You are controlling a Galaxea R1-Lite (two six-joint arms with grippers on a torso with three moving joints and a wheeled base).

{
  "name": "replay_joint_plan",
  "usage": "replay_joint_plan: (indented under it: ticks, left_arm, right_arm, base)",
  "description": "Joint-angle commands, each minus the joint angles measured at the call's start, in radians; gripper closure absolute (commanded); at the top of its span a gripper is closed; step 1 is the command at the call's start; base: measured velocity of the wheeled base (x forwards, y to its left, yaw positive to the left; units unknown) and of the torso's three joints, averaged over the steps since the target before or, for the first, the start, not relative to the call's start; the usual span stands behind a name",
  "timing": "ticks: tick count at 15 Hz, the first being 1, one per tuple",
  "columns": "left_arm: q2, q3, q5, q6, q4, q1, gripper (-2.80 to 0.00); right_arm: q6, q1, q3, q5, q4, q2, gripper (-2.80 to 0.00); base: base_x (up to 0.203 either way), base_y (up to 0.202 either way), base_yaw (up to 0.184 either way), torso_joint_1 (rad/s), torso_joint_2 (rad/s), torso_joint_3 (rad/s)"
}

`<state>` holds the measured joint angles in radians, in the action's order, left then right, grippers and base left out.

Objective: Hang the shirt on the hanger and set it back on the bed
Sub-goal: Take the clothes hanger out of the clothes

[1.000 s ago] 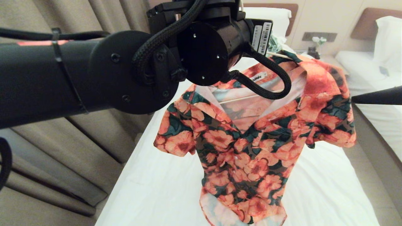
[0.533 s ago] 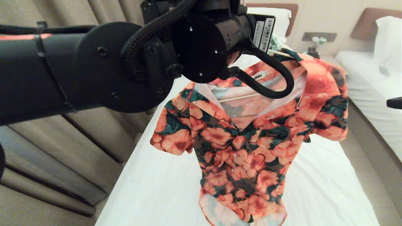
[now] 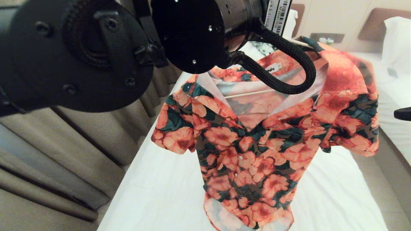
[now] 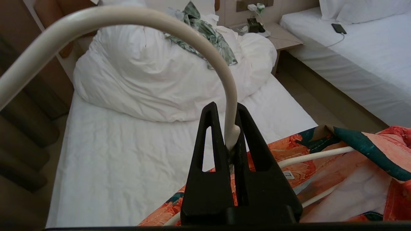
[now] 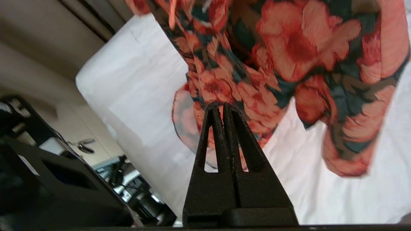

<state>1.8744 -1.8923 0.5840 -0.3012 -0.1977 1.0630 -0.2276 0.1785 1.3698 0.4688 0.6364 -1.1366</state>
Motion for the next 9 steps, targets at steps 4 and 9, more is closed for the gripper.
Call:
replay_joint_plan:
  ticks: [4,9]
  left_arm:
    - [-0.044,0.005,0.005,-0.053,0.014,-0.004,0.00]
    - [-0.071,0.006,0.008,-0.071,0.038,-0.003,0.00]
  right_arm:
    - [-0.023,0.002,-0.023,0.034,0.003,0.005,0.00]
    - [-0.075,0.002,-0.049,0.045,0.003,0.015,0.00]
  base:
    - [0.000,0.000,0.000,0.000,0.00,0.000]
    - [0.000,0.000,0.000,0.000,0.00,0.000]
